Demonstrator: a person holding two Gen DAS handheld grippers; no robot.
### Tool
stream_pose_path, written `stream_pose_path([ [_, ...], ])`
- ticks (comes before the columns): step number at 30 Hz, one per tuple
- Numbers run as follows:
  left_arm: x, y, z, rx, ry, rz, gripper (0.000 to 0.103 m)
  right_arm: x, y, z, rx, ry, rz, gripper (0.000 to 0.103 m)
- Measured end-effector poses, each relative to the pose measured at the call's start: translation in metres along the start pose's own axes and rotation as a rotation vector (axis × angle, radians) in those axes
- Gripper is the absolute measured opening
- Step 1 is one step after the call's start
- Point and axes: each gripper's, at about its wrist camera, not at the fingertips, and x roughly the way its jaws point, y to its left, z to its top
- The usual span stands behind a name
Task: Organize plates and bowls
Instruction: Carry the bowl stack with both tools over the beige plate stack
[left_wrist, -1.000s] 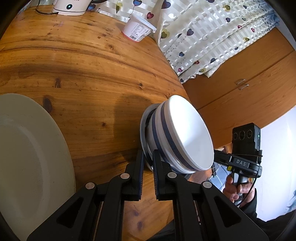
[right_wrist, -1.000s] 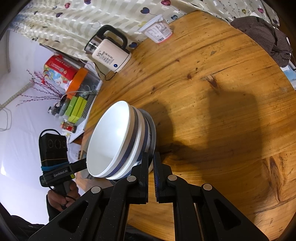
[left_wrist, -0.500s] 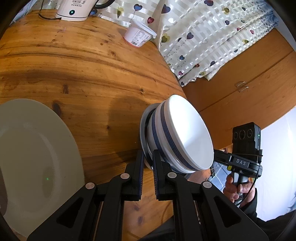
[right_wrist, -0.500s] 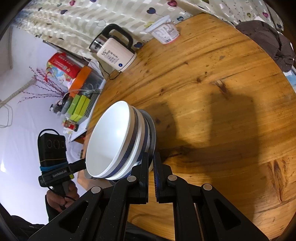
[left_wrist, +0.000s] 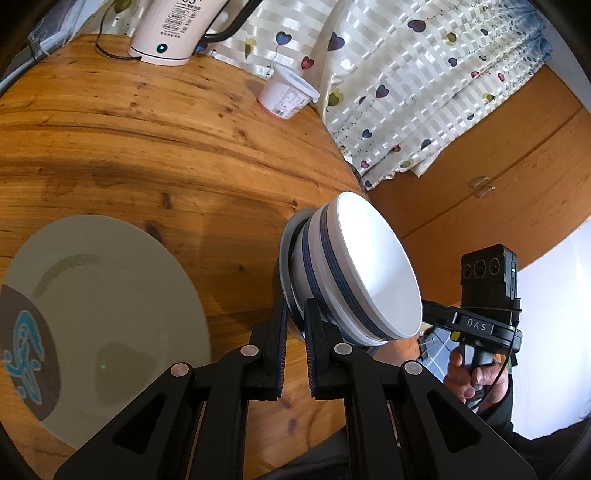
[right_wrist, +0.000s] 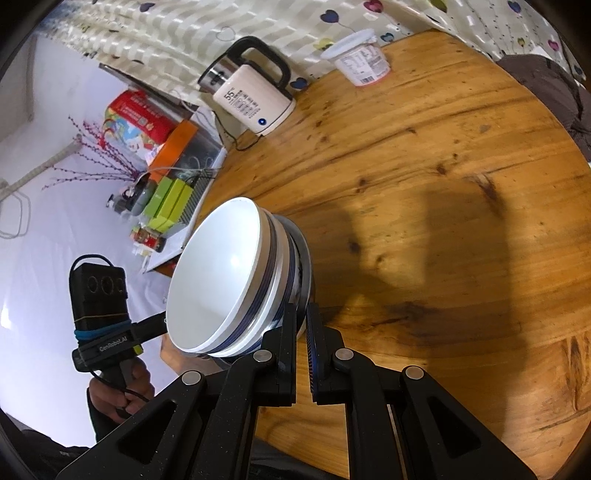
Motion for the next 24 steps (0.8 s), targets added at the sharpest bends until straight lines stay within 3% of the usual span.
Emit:
stream_pose_path([
  [24, -0.050, 0.030, -0.009, -0.061, -0.089, 0.054, 0.008, 0.036, 0.054, 0.013, -0.090, 0.054, 0.035, 0.007],
])
